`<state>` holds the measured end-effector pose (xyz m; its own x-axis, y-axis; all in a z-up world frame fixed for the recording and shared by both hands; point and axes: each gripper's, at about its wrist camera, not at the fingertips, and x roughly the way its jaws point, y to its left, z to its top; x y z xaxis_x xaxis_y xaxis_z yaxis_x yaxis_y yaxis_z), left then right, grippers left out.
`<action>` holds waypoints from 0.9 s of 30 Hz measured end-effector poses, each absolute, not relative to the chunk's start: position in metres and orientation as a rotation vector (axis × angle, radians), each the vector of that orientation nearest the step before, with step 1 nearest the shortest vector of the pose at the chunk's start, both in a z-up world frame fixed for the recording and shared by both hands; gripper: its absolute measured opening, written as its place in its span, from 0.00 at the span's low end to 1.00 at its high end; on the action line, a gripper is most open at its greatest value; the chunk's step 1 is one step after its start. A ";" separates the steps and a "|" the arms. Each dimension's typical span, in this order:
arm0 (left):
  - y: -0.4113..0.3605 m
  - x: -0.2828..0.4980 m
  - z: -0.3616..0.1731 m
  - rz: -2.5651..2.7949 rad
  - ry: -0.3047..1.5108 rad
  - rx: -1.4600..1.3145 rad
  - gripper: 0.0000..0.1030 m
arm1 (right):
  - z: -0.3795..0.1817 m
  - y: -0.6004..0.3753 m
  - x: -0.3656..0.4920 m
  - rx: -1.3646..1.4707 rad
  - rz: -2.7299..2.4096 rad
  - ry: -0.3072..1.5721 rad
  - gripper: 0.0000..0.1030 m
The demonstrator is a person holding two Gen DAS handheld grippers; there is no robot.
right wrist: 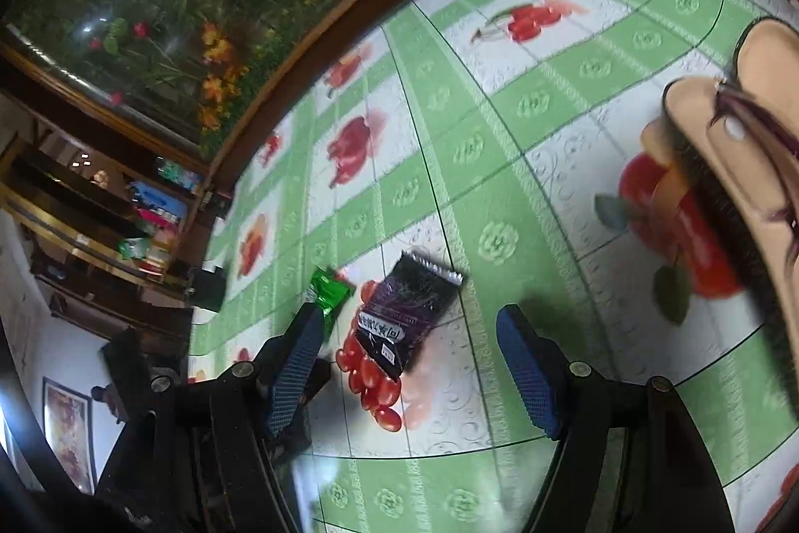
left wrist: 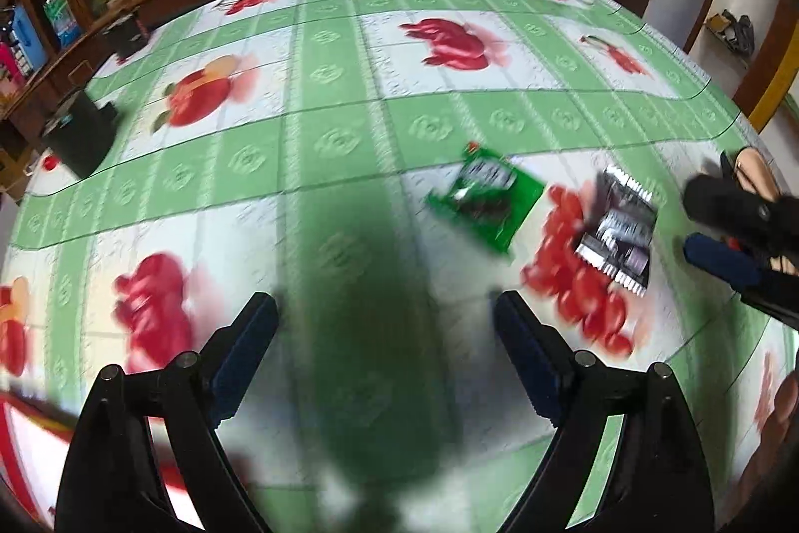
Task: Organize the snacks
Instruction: 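Grasp the green packet with the left tool while the right tool grasps the dark purple packet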
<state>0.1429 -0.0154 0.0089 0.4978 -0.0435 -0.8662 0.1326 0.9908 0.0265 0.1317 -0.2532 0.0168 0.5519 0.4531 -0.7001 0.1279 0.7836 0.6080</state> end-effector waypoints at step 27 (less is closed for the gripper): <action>-0.069 0.166 0.022 -0.131 0.852 0.420 0.87 | 0.022 -0.271 0.145 0.469 -0.013 0.978 0.30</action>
